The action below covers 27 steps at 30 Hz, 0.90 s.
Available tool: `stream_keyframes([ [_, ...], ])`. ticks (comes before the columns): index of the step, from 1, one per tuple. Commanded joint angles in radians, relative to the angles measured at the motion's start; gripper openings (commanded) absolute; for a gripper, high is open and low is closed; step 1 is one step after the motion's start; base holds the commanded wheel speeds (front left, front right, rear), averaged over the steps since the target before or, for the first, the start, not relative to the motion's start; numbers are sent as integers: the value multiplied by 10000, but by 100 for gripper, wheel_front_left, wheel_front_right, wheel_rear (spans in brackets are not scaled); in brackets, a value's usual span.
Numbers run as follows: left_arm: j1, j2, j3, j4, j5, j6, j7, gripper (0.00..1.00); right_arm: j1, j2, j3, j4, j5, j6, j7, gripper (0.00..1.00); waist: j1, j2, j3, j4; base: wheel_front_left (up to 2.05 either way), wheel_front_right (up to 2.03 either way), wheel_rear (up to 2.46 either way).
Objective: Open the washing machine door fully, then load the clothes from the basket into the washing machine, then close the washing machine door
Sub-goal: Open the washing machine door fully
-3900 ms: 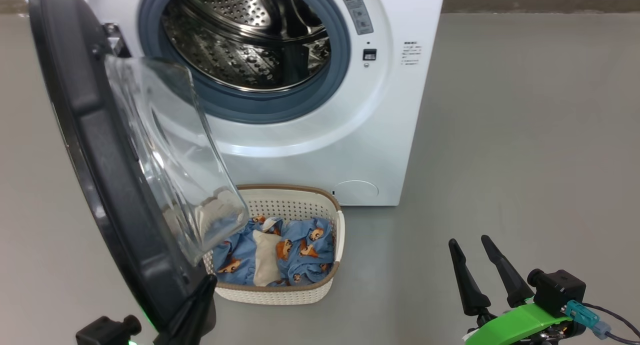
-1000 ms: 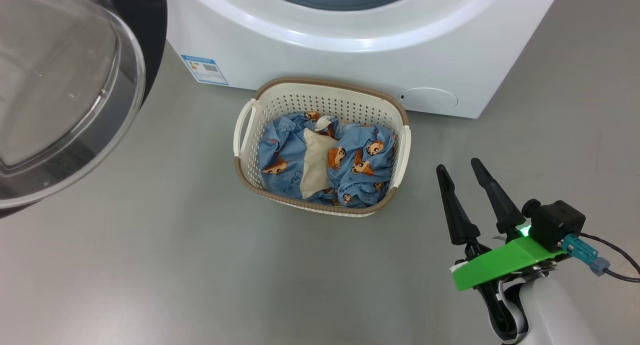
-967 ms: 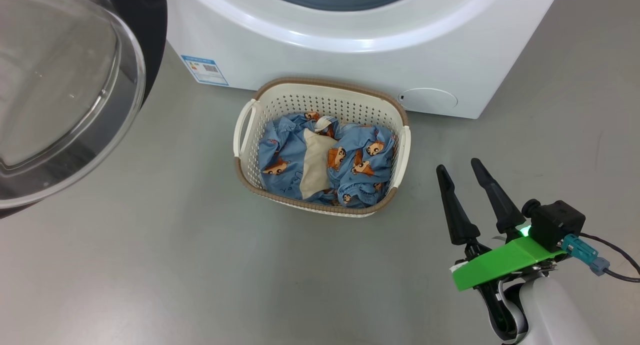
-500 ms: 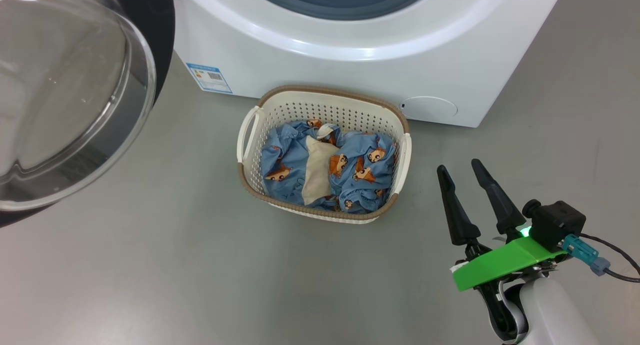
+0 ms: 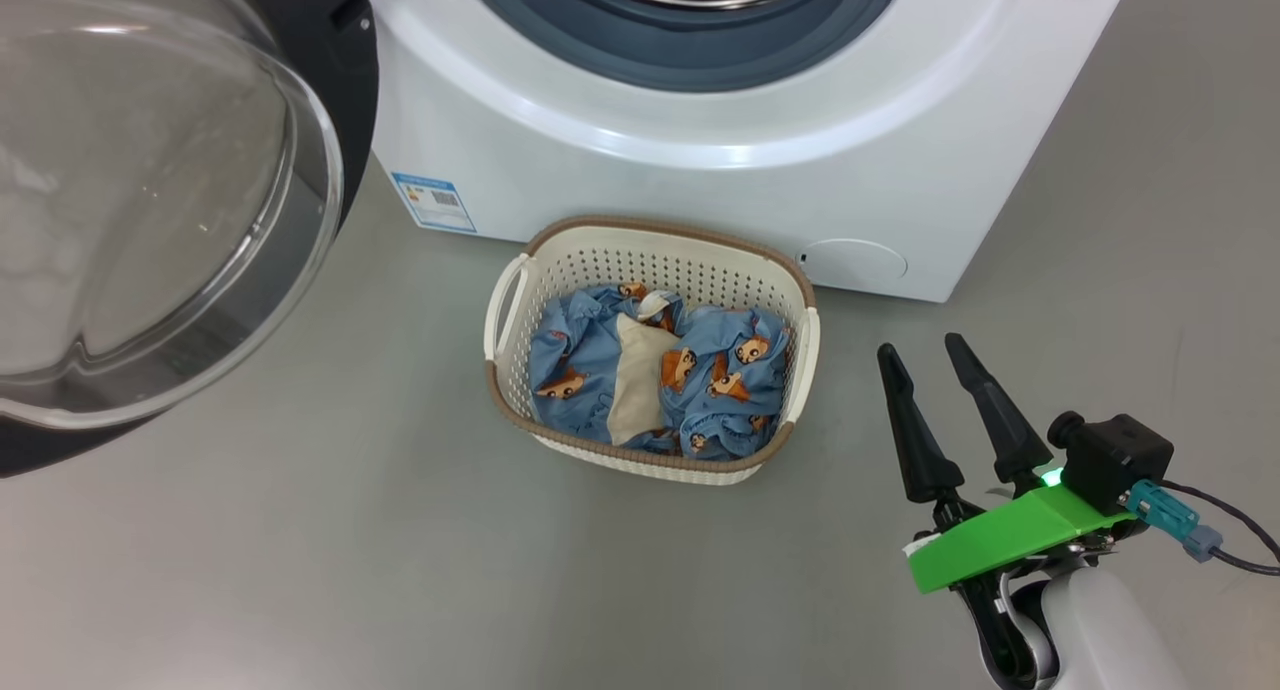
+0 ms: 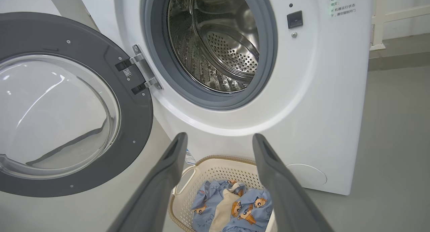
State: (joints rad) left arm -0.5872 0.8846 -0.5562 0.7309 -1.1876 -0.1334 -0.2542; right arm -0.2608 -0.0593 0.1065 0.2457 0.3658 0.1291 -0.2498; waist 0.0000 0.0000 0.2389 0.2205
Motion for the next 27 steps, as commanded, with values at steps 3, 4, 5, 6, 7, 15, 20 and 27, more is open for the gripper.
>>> stream_keyframes([
  [3, 288, 513, 826, -367, 359, 27, -75, 40, 248, 91, 206, -217, 13, 16, -120, 100, 0, 0, -261, -41, 0, 0, 0],
  [4, 409, 456, 956, -469, 457, 27, -75, 50, 281, 91, 204, -209, 7, 16, -120, 100, 0, 0, -323, -59, 0, 0, 0],
  [5, 534, 392, 1094, -582, 553, 27, -75, 88, 314, 91, 202, -208, 1, 16, -120, 100, 0, 0, -370, -77, 0, 0, 0],
  [6, 666, 318, 1262, -711, 664, 27, -75, 100, 348, 91, 209, -204, -5, 16, -120, 100, 0, 0, -442, -111, 0, 0, 0],
  [7, 812, 246, 1404, -840, 780, 27, -75, 100, 379, 91, 212, -202, -10, 16, -120, 100, 0, 0, -494, -145, 0, 0, 0],
  [15, 2145, -466, 2863, -2222, 1648, 27, -75, 100, 703, 91, 270, -236, -61, 16, -120, 100, 0, 0, -929, -556, 0, 0, 0],
  [20, 2947, -977, 3639, -2994, 2395, 27, -75, 100, 909, 91, 346, -224, -99, 16, -120, 100, 0, 0, -1216, -886, 0, 0, 0],
  [27, 3956, -1881, 4274, -4089, 3064, 149, -76, 100, 1130, 91, 377, -183, -187, 16, -120, 100, 0, 0, -1623, -1492, 0, 0, 0],
])
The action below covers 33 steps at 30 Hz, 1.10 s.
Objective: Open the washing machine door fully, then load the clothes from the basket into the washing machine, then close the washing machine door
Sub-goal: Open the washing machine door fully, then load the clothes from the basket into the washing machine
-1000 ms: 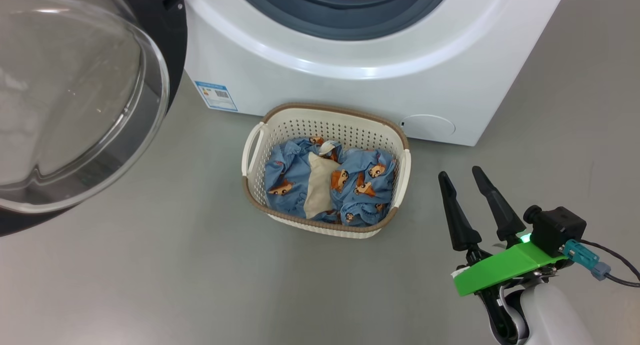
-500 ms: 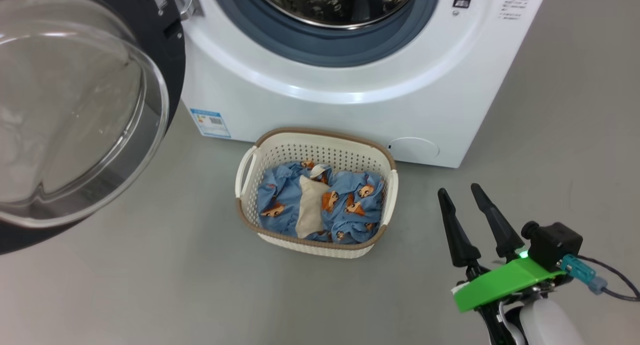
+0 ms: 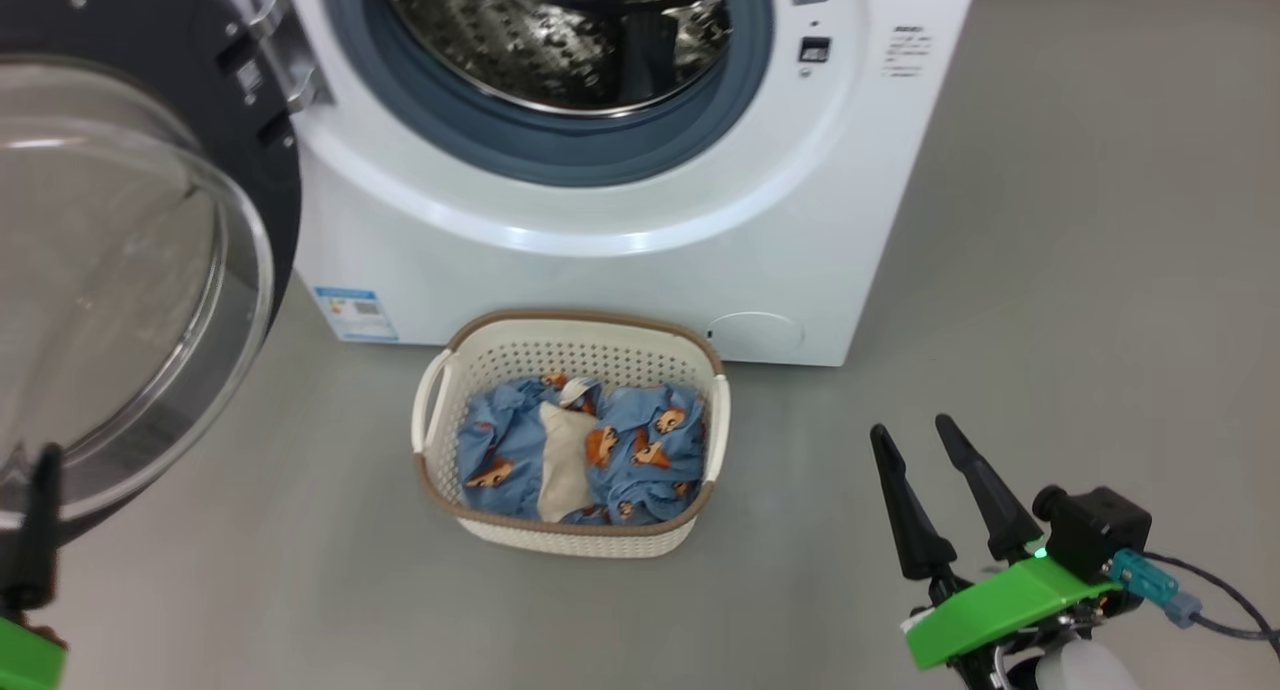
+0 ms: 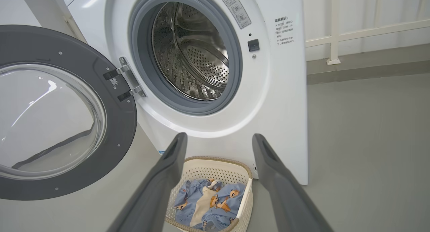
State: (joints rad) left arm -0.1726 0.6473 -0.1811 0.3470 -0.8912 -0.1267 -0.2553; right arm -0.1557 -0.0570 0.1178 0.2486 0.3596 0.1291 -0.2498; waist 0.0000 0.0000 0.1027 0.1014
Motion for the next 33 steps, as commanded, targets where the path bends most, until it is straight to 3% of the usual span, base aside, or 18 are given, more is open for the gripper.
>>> stream_keyframes([
  [1, -71, 381, 560, -413, 166, 118, -64, 100, 108, 68, 266, -210, -141, 16, -120, 100, 0, 0, -305, -386, 0, 0, 0],
  [18, 1246, -1298, 1422, -2011, 1254, 356, -64, 100, 180, -22, 231, -430, -547, 16, -120, 100, 0, 0, -624, -1773, 0, 0, 0],
  [33, 1855, -2176, 1842, -2467, 2203, 199, -64, 100, 163, -390, 58, -656, -497, 16, -120, 100, 0, 0, -758, -2104, 0, 0, 0],
])
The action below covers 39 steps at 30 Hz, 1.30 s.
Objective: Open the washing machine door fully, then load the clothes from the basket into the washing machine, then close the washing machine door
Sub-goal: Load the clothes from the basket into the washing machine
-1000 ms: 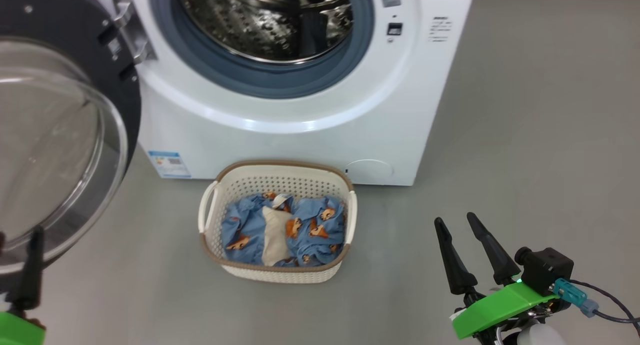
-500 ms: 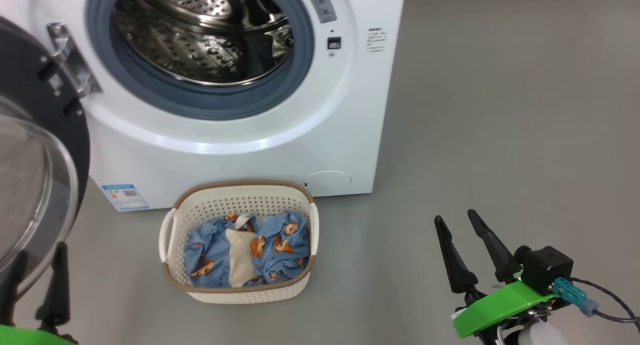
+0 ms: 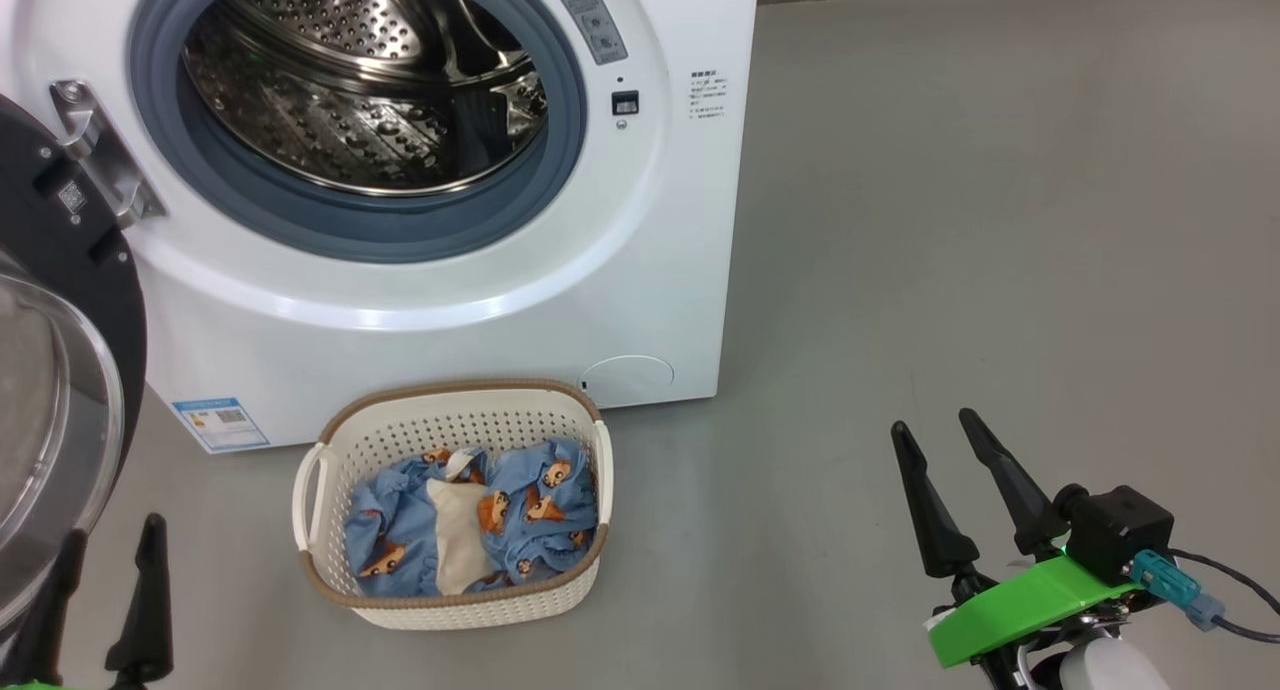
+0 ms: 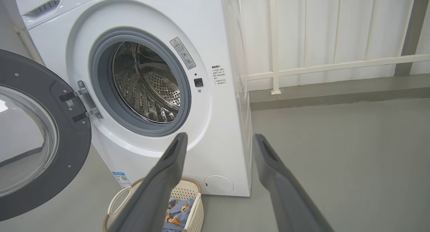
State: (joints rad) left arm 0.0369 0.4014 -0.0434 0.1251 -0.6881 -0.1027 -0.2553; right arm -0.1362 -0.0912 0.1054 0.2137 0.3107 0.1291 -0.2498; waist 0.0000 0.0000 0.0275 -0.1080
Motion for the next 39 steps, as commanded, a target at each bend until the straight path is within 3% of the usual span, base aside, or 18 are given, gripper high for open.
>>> stream_keyframes([
  [1, -225, 259, 465, -236, 245, -59, -64, 100, -35, -60, 172, -319, -10, 16, -120, 100, 0, 0, -15, -16, 0, 0, 0],
  [27, -176, 225, 464, -225, 404, -263, -65, 100, 76, 82, 119, -463, -199, 16, -120, 100, 0, 0, 63, 55, 1, -1, 0],
  [39, -213, 280, 433, -183, 449, -272, -65, 100, 78, 111, 169, -445, -186, 16, -120, 100, 0, 0, 110, 65, 98, -98, 0],
])
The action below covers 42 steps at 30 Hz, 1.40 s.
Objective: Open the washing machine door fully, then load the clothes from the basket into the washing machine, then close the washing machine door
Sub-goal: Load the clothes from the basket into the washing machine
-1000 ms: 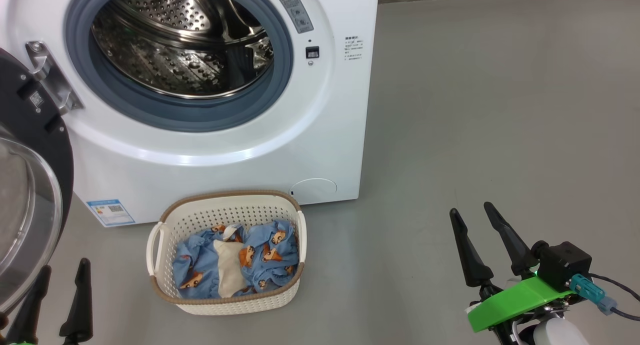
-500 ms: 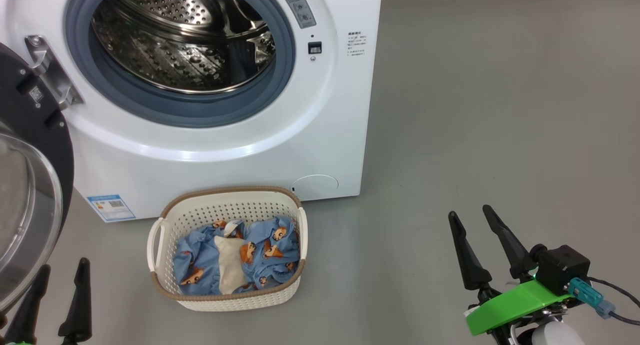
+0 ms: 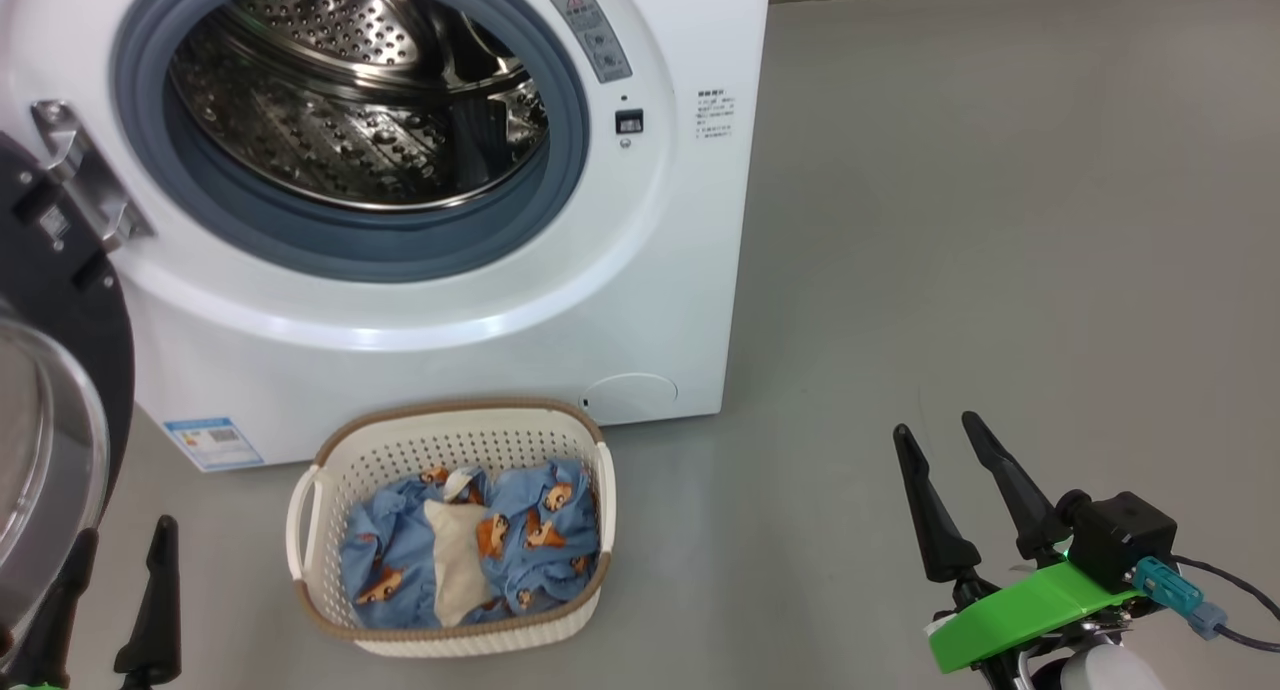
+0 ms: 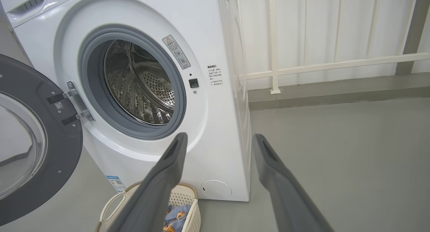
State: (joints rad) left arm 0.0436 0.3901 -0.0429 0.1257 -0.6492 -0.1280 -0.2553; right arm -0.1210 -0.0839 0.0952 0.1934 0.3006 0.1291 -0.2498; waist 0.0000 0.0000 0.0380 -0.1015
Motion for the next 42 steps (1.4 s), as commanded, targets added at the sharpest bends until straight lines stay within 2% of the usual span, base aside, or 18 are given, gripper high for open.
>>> stream_keyframes([
  [1, -282, 403, 426, -180, 52, -20, -65, 100, -69, 43, 270, -242, -88, 16, -120, 100, 0, 0, 13, -1, 133, -133, 0],
  [16, -316, 500, 385, -213, -171, -25, -65, 100, -108, 74, 316, -221, -99, 16, -120, 100, 0, 0, 143, -5, 112, -112, 0],
  [42, -366, 543, 411, -208, -2, -26, -65, 100, -171, 143, 286, -225, -172, 16, -120, 100, 0, 0, 185, 75, 2, -2, 0],
])
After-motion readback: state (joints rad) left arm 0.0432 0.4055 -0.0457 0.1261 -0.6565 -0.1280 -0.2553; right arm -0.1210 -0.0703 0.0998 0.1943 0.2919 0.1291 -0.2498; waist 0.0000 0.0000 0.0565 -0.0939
